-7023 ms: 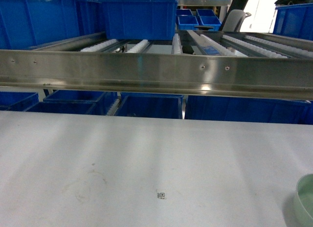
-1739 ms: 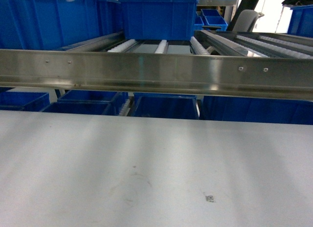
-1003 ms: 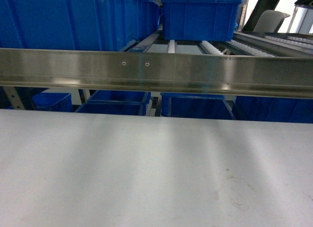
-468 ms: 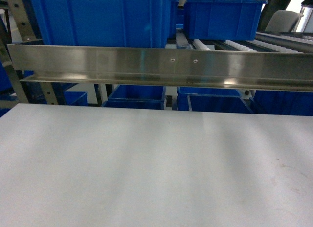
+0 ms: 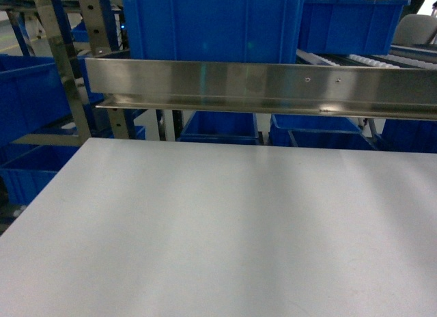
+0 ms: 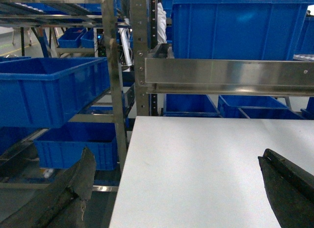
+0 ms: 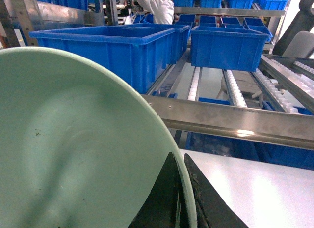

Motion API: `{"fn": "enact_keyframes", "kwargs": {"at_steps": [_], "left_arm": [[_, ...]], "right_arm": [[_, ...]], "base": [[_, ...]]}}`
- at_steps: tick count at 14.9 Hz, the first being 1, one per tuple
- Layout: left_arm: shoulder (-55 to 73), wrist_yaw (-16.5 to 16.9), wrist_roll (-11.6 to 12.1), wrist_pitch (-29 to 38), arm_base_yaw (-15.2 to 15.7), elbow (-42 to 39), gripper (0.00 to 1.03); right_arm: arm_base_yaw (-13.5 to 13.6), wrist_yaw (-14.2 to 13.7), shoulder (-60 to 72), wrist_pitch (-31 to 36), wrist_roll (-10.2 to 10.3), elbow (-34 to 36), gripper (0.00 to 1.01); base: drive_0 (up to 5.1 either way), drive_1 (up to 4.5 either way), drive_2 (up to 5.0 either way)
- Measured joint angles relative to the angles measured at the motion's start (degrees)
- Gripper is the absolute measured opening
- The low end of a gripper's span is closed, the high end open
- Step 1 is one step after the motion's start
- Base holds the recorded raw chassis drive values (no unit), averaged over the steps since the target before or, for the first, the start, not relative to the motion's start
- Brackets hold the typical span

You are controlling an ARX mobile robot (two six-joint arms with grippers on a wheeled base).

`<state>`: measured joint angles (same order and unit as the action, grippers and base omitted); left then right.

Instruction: Place green bowl on second shelf with right arm

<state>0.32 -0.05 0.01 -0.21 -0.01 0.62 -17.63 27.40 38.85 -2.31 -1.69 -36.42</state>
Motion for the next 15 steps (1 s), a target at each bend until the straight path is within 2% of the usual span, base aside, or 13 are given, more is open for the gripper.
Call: {"fn": "enact_keyframes", "kwargs": {"at_steps": [15], "left_arm": [[0.0,0.0,0.0,0.0,0.0,0.0,0.98]], "right_arm": [[0.0,0.1,0.0,0.0,0.0,0.1,0.02]], "base": [[-4.9,1.54,3.3]]}}
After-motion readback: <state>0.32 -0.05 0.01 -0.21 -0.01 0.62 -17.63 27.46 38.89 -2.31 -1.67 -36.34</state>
